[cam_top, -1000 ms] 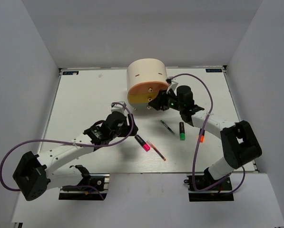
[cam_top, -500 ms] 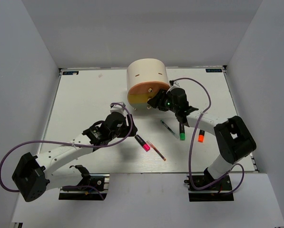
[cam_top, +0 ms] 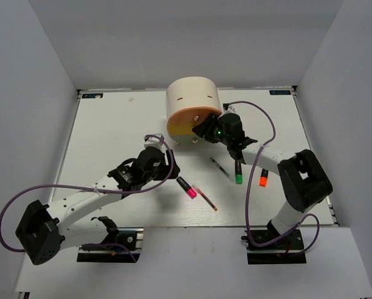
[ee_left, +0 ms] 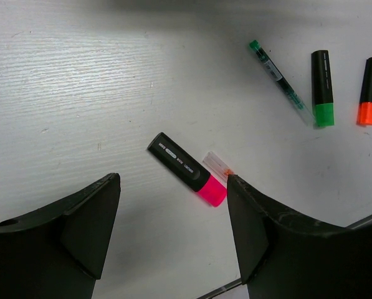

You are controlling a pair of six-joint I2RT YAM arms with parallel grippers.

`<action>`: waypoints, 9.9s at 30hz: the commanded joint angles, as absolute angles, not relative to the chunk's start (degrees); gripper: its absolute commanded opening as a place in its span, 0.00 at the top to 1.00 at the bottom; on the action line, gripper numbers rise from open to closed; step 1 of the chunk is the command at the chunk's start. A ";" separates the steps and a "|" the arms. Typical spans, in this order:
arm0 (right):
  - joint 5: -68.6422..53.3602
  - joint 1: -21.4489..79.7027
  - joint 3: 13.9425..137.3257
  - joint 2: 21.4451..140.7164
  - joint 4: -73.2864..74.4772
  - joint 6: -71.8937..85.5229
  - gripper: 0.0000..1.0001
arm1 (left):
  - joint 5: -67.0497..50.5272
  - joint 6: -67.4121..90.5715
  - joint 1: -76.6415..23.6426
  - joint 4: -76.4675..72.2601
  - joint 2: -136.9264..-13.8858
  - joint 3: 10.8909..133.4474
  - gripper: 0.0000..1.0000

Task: Sort the stationery into containers
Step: Open the drawer in the storage box, then pick up the pen from the center of the board, then place the pen in the drawer, then pick up the pen from the center of the board.

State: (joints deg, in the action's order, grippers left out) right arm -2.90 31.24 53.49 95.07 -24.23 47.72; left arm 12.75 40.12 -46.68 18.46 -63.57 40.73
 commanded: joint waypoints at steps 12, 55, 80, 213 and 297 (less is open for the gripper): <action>-2.37 32.08 50.63 91.85 -28.83 49.31 0.78 | 12.92 39.90 -46.93 18.81 -64.86 41.31 0.21; -13.43 31.91 34.28 65.67 -23.03 32.20 0.63 | 9.67 36.91 -48.52 20.57 -68.29 44.65 0.27; -13.71 21.89 38.33 63.55 -5.71 9.58 0.69 | 16.08 72.77 -50.27 38.55 -83.82 53.69 0.43; -24.61 14.15 24.17 47.72 -4.76 -8.89 0.54 | 53.28 26.26 -52.91 -23.30 -87.73 62.31 0.31; -53.15 16.26 52.54 63.36 4.40 -25.83 1.00 | 27.51 60.64 -52.91 20.92 -61.96 38.59 0.01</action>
